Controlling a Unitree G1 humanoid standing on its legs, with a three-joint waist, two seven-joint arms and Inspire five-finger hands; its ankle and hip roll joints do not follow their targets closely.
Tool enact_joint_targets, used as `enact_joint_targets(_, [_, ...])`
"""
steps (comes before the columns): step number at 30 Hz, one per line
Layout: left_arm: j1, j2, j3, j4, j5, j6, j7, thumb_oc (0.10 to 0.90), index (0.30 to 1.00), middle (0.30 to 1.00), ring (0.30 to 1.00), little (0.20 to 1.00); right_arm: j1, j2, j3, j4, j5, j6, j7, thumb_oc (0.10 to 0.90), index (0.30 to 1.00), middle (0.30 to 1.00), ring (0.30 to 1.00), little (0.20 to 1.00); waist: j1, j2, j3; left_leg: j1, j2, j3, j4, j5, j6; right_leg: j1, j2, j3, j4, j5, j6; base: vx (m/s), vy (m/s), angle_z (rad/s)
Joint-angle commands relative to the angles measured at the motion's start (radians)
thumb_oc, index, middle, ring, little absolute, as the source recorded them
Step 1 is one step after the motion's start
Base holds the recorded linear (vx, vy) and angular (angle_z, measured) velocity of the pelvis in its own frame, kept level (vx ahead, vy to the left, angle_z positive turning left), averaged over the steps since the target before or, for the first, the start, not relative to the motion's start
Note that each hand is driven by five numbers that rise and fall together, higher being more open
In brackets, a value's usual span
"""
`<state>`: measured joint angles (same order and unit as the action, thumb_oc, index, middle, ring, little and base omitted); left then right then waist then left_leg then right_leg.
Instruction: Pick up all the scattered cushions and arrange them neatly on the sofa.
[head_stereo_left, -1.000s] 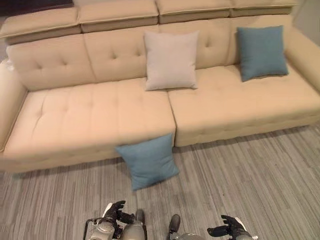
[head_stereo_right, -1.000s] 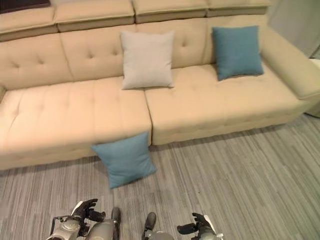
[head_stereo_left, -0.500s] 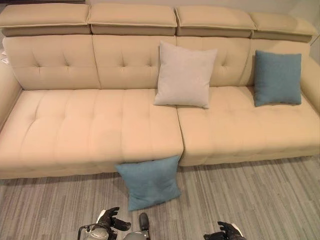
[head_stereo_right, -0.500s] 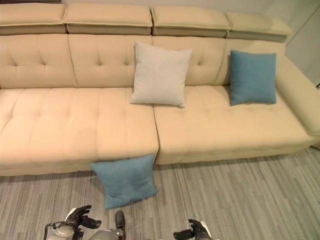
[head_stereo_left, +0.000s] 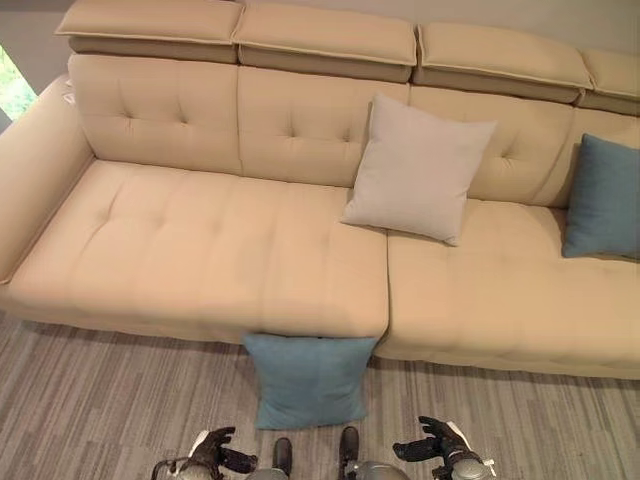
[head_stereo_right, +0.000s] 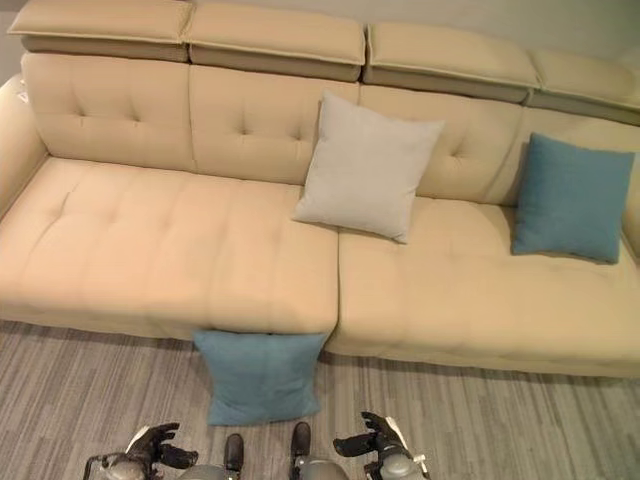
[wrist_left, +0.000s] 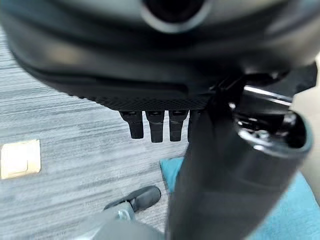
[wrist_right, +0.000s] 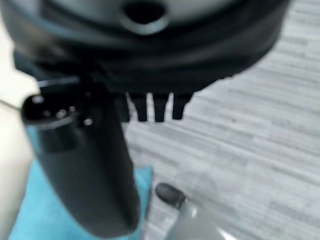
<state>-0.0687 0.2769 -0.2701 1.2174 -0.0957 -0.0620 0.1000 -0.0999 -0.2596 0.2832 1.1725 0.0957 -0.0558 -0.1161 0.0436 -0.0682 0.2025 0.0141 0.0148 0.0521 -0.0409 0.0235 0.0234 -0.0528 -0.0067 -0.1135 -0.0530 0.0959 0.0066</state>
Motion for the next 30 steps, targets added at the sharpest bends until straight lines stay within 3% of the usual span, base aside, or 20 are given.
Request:
enact_joint_targets(1, [-0.053,-0.013,0.016,0.007,-0.006,-0.031,0.011,0.8,0.9,0.9,0.9,0.9,0.016,-0.05,-0.006,-0.002,0.013,-0.02,-0.029,0.8,0.9,0.9,0.9,0.9,-0.002,-0.002,-0.016,-0.09,-0.045,-0.014,0.037,-0.039,-0.004,0.042,-0.01,-0.01,0.081,-0.175,0.069,0.0,-0.104,0.34])
enact_joint_targets(8, [-0.067,-0.027,0.01,-0.016,-0.036,-0.041,0.018,0.8,0.9,0.9,0.9,0.9,0.02,-0.059,-0.022,0.01,0.019,-0.029,-0.042,0.8,0.9,0.9,0.9,0.9,-0.015,0.014,-0.01,-0.098,-0.046,-0.043,0.009,-0.003,-0.026,0.059,-0.005,-0.071,0.048,-0.182,0.059,-0.03,-0.036,0.23])
enact_joint_targets(10, [-0.106,-0.029,0.014,-0.031,-0.077,-0.052,0.054,0.8,0.9,0.9,0.9,0.9,-0.016,-0.065,-0.026,0.007,0.039,-0.038,-0.066,0.8,0.9,0.9,0.9,0.9,-0.018,0.026,0.034,-0.169,-0.046,-0.053,0.029,0.009,-0.028,-0.008,-0.009,-0.096,0.088,-0.194,0.049,-0.27,-0.022,0.33])
enact_joint_targets(13, [-0.169,-0.026,0.011,-0.071,-0.149,-0.08,0.131,0.8,0.9,0.9,0.9,0.9,-0.087,-0.075,-0.028,-0.04,0.081,-0.058,-0.124,0.8,0.9,0.9,0.9,0.9,-0.018,0.041,0.099,-0.322,-0.042,-0.062,0.109,0.018,-0.029,-0.187,-0.027,-0.118,0.225,-0.22,0.025,-0.3,-0.001,0.26])
enact_joint_targets(14, [-0.169,-0.026,0.011,-0.071,-0.149,-0.08,0.131,0.8,0.9,0.9,0.9,0.9,-0.087,-0.075,-0.028,-0.04,0.081,-0.058,-0.124,0.8,0.9,0.9,0.9,0.9,-0.018,0.04,0.099,-0.323,-0.042,-0.062,0.11,0.017,-0.029,-0.188,-0.027,-0.118,0.226,-0.22,0.025,-0.32,0.003,0.19])
enact_joint_targets(15, [-0.219,-0.021,0.011,-0.126,-0.236,-0.114,0.197,0.8,0.9,0.9,0.9,0.9,-0.144,-0.087,-0.031,-0.123,0.125,-0.082,-0.191,0.8,0.9,0.9,0.9,0.9,-0.015,0.05,0.13,-0.467,-0.04,-0.065,0.186,0.021,-0.032,-0.338,-0.047,-0.143,0.329,-0.239,0.009,-0.13,-0.028,0.08])
enact_joint_targets(17, [-0.234,-0.021,0.011,-0.129,-0.253,-0.121,0.213,0.8,0.9,0.9,0.9,0.9,-0.164,-0.09,-0.034,-0.144,0.144,-0.089,-0.209,0.8,0.9,0.9,0.9,0.9,-0.017,0.045,0.134,-0.493,-0.04,-0.068,0.21,-0.009,-0.04,-0.364,-0.056,-0.13,0.356,-0.273,0.012,-0.1,-0.024,0.03])
enact_joint_targets(18, [-0.257,-0.018,0.007,-0.141,-0.264,-0.129,0.238,0.8,0.9,0.9,0.9,0.9,-0.195,-0.093,-0.038,-0.16,0.158,-0.096,-0.235,0.8,0.9,0.9,0.9,0.9,-0.016,0.049,0.152,-0.537,-0.038,-0.065,0.231,-0.01,-0.04,-0.414,-0.063,-0.135,0.39,-0.276,0.011,-0.26,0.042,0.07])
enact_joint_targets(19, [-0.309,-0.013,-0.005,-0.166,-0.286,-0.144,0.276,0.8,0.9,0.9,0.9,0.9,-0.259,-0.101,-0.032,-0.186,0.166,-0.11,-0.295,0.8,0.9,0.9,0.9,0.9,-0.017,0.054,0.178,-0.643,-0.033,-0.061,0.285,-0.013,-0.036,-0.516,-0.075,-0.132,0.444,-0.28,0.011,-0.21,0.045,0.05])
enact_joint_targets(20, [-0.311,-0.013,-0.004,-0.165,-0.286,-0.144,0.276,0.8,0.9,0.9,0.9,0.9,-0.26,-0.101,-0.032,-0.185,0.166,-0.11,-0.295,0.8,0.9,0.9,0.9,0.9,-0.017,0.054,0.176,-0.648,-0.033,-0.06,0.287,-0.014,-0.036,-0.521,-0.076,-0.132,0.446,-0.28,0.01,-0.22,0.05,-0.02])
enact_joint_targets(26, [-0.547,0.051,-0.025,-0.216,-0.307,-0.181,0.406,0.8,0.9,0.9,0.9,0.9,-0.523,-0.131,-0.058,-0.258,0.225,-0.181,-0.476,0.8,0.9,0.9,0.9,0.9,-0.031,0.061,0.205,-1.01,-0.029,-0.059,0.429,-0.025,-0.022,-0.886,-0.113,-0.111,0.615,-0.303,0.011,-0.11,0.044,0.03])
enact_joint_targets(30, [-0.653,0.101,-0.017,-0.226,-0.342,-0.195,0.406,0.8,0.9,0.9,0.9,0.9,-0.626,-0.155,-0.053,-0.259,0.257,-0.199,-0.48,0.8,0.9,0.9,0.9,0.9,-0.037,0.062,0.209,-1.128,-0.03,-0.058,0.473,-0.036,-0.022,-1.013,-0.122,-0.097,0.685,-0.319,0.011,-0.01,0.024,0.06])
